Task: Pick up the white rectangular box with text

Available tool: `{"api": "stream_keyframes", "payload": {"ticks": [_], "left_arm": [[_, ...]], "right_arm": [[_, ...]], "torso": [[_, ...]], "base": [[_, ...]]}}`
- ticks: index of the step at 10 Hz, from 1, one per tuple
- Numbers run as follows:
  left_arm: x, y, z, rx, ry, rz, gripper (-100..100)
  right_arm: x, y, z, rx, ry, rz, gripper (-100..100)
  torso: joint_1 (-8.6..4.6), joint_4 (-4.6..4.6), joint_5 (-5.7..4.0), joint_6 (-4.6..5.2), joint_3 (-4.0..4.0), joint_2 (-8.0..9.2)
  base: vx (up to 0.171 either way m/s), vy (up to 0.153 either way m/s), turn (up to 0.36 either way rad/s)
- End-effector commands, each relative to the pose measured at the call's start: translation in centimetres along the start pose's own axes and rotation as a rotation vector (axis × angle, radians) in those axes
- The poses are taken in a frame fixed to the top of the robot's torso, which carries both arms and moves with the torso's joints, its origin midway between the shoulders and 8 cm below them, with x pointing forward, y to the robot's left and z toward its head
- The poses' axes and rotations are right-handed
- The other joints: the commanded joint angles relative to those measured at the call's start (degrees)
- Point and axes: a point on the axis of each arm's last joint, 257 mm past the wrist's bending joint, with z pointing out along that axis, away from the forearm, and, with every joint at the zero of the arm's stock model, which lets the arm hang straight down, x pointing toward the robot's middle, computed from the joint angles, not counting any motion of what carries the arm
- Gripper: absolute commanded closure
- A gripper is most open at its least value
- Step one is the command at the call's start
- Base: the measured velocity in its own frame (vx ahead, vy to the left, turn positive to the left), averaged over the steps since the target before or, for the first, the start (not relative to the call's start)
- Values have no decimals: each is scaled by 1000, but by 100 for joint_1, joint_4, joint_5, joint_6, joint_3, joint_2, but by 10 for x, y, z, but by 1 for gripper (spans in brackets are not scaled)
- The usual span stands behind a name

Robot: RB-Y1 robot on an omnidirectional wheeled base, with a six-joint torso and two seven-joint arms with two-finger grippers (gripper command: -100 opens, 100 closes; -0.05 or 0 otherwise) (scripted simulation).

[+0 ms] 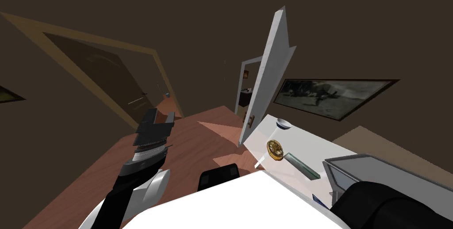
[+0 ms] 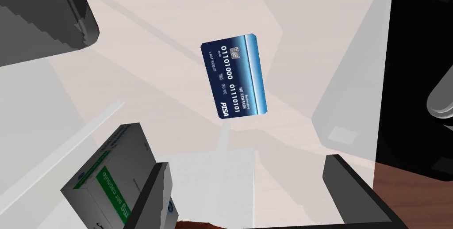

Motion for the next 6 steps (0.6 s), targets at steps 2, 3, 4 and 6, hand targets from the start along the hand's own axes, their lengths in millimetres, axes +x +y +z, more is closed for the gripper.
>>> {"api": "stream_keyframes", "payload": {"ticks": [2, 3, 4, 6], "left_arm": [[0, 0, 0, 0, 0, 0, 0], [0, 0, 0, 0, 0, 0, 0], [0, 0, 0, 0, 0, 0, 0], [0, 0, 0, 0, 0, 0, 0]], "right_arm": [[26, -8, -7, 7, 56, 8, -100], [40, -7, -11, 2, 86, 15, -100], [40, -7, -11, 2, 86, 15, -100], [63, 5, -11, -24, 128, 35, -100]], "torso": [[-3, 0, -3, 3, 2, 4], [-10, 0, -3, -1, -1, -2], [-23, -2, -6, -1, -4, -5], [-11, -1, -5, 2, -1, -2]], "base": [[86, -69, 257], [104, -118, 359], [75, -94, 152], [96, -96, 280]]}}
